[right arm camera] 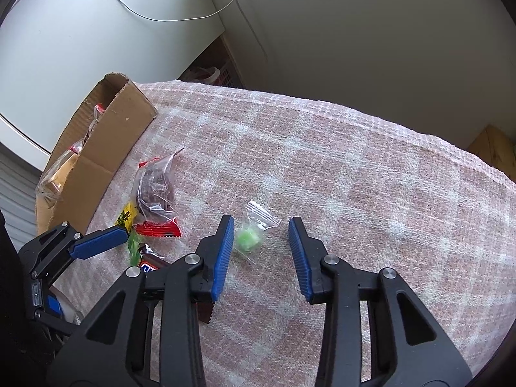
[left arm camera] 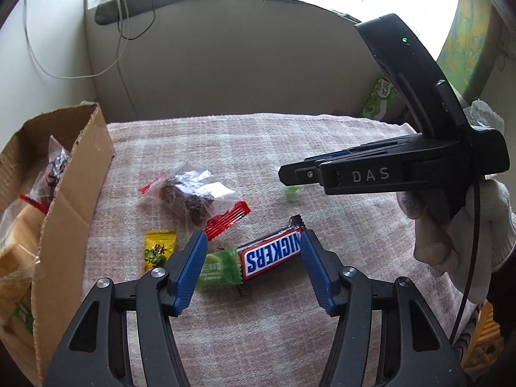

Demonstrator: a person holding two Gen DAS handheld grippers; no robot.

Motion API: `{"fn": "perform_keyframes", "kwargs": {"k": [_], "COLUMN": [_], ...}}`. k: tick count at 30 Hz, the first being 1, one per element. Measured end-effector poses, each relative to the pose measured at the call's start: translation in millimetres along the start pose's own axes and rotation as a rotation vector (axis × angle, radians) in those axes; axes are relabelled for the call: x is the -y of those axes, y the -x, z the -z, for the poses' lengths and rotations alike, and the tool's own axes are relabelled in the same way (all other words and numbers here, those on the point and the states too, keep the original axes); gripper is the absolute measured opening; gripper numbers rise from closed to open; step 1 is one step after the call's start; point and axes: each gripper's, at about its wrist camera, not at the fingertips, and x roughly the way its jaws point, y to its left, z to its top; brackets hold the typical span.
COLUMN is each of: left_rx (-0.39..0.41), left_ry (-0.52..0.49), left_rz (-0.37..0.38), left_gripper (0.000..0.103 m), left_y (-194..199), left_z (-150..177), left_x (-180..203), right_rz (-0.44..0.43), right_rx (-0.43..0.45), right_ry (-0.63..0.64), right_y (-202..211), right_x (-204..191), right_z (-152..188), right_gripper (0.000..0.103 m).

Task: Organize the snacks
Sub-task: 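Grasp the Snickers bar with the left tool while the right tool grasps the green candy bag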

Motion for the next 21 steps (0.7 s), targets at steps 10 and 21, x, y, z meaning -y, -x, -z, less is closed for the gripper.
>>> {"fn": "perform_keyframes", "kwargs": {"k": [10, 21], "left_rx": [-0.12, -0.147], "left_ry": [-0.075, -0.142], "left_rz": [0.041, -0.018], "left_gripper": [0.058, 0.038], "left_y": [-27, -35], "left_z": [-8, 7], "left_x": [14, 36], "right_rz": [-0.003, 0.033], "right_rx": [-0.014, -0.027], "right_ry": [-0.001, 0.027], "right_y": [-2, -11], "right_x": [-1, -12], "right_z": [0, -8], "right_gripper": [0.036, 0.025]}}
